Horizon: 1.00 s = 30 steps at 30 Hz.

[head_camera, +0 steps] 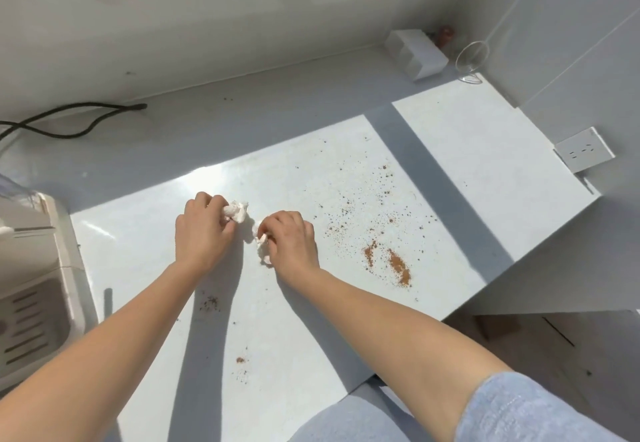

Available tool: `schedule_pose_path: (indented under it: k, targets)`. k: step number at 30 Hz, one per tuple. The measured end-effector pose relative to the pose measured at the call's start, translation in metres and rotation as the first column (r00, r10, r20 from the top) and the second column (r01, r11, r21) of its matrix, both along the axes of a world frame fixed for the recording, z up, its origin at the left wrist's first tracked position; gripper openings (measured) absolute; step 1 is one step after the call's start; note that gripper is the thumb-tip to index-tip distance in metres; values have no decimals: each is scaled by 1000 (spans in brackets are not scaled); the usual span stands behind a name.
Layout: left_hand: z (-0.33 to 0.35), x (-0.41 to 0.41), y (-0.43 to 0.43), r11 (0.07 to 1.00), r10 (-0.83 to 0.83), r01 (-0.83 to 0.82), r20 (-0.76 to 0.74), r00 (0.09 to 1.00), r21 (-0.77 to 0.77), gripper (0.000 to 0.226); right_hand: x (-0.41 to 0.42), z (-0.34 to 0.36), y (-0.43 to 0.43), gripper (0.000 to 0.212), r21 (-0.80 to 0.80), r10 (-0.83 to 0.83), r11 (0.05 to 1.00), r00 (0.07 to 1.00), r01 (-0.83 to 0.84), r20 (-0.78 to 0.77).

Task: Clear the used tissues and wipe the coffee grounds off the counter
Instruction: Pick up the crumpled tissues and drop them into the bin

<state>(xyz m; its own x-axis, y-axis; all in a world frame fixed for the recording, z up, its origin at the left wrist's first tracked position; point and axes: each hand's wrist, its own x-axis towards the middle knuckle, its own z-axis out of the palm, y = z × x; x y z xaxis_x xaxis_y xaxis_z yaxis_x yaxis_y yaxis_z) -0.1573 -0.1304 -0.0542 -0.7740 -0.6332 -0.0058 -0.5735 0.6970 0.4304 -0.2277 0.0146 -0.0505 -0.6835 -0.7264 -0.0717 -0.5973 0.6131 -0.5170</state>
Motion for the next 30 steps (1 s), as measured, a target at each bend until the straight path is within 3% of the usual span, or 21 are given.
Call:
schedule_pose_path:
  k: [3,6,10,14,17,20,22,26,30]
  targets:
    - [8,0,9,991,39,-19,-152,988,132,8,-2,7,3,22,-117,-73,989,985,92,157]
    - [19,4,21,963,73,-8,-233,970,270,5,1,19,1,23,-124,-159,969,921,216,355]
    - [37,13,39,892,108,47,-313,943,449,31,4,29,8,34,-123,-254,907,755,403,605]
    - [49,16,58,889,132,-13,-228,965,459,28,5,28,26,37,-136,-308,869,735,476,603]
    - [57,17,86,846,175,-74,-144,974,529,10,6,31,50,16,-144,-324,833,681,535,656]
    - [59,19,120,769,223,-65,-173,959,635,41,6,29,81,33,-135,-296,827,627,545,721]
    - [59,18,142,746,275,-45,-245,930,664,42,3,31,102,36,-155,-278,819,619,552,735]
    - [58,8,188,694,343,1,-331,879,720,15,-8,34,148,31,-160,-259,839,641,519,722]
    - [58,-3,234,620,352,30,-312,882,784,23,-17,32,193,19,-210,-255,856,740,472,623]
